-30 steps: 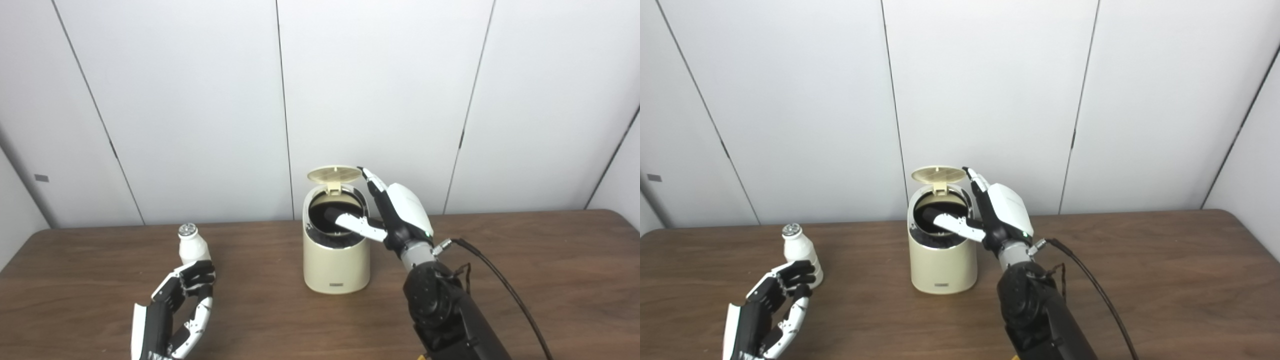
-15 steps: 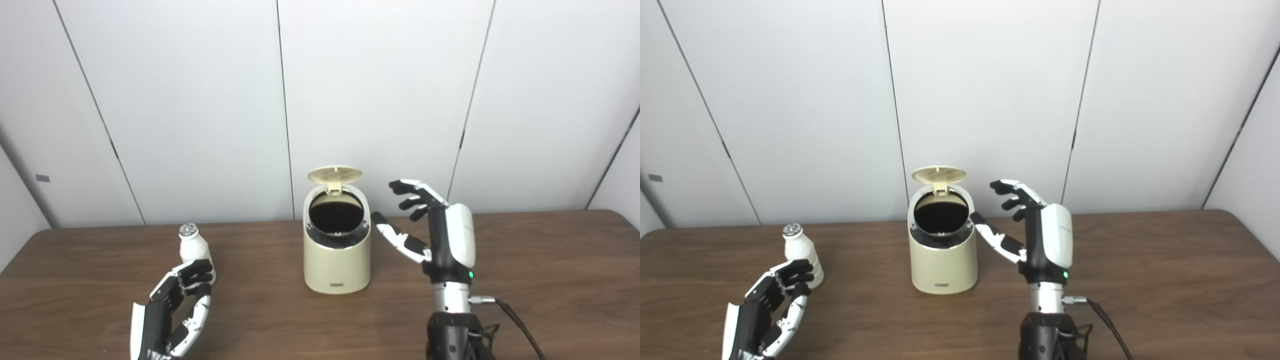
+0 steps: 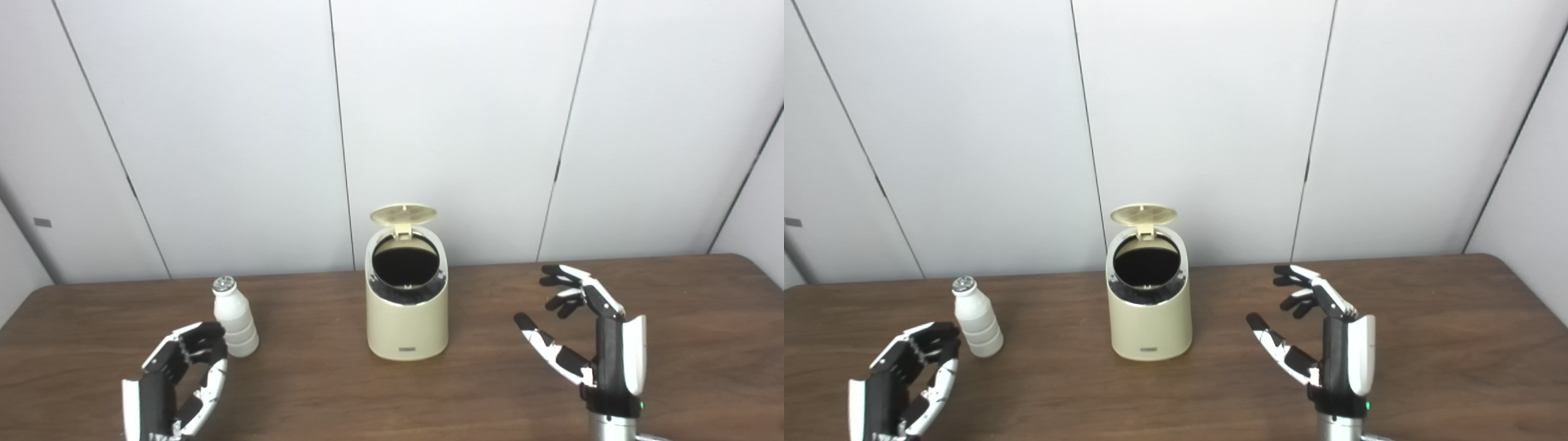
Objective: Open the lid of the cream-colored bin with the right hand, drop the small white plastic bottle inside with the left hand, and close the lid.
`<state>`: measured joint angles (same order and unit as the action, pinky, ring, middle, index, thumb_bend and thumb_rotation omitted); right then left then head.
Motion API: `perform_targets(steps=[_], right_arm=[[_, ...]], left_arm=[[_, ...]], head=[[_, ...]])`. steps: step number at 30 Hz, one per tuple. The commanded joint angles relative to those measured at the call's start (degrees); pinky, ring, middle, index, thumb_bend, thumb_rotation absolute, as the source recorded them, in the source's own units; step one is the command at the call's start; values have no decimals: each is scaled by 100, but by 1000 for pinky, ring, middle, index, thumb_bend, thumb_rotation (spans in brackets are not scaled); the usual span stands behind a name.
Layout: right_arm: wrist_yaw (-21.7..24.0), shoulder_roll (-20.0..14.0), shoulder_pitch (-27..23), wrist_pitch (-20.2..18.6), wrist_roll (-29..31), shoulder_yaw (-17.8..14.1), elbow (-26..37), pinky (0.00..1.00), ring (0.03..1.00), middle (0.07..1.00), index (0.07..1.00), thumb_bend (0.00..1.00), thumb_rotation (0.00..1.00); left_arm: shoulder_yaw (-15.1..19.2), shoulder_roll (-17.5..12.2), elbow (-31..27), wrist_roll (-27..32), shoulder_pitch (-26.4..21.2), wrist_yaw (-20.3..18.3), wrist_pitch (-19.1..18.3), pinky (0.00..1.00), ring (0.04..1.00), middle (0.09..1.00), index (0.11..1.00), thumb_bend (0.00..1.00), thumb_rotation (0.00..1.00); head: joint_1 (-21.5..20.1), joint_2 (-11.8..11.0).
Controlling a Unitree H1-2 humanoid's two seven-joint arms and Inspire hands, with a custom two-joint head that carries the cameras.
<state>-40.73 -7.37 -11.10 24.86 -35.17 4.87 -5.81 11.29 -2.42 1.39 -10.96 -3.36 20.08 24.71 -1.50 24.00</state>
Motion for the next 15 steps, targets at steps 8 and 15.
perform_targets(steps=[8, 15], right_arm=[[10, -94, 82, 200, 38, -47, -65, 361, 493, 642, 629, 384, 18], [-79, -316, 22, 204, 300, 29, -292, 382, 510, 654, 634, 384, 31]], left_arm=[[381, 153, -373, -229, -139, 442, -309, 493, 573, 613, 657, 828, 221], [229, -34, -407, -478, -187, 117, -1081, 821, 846, 852, 882, 957, 383]], head=[[353, -69], [703, -83]])
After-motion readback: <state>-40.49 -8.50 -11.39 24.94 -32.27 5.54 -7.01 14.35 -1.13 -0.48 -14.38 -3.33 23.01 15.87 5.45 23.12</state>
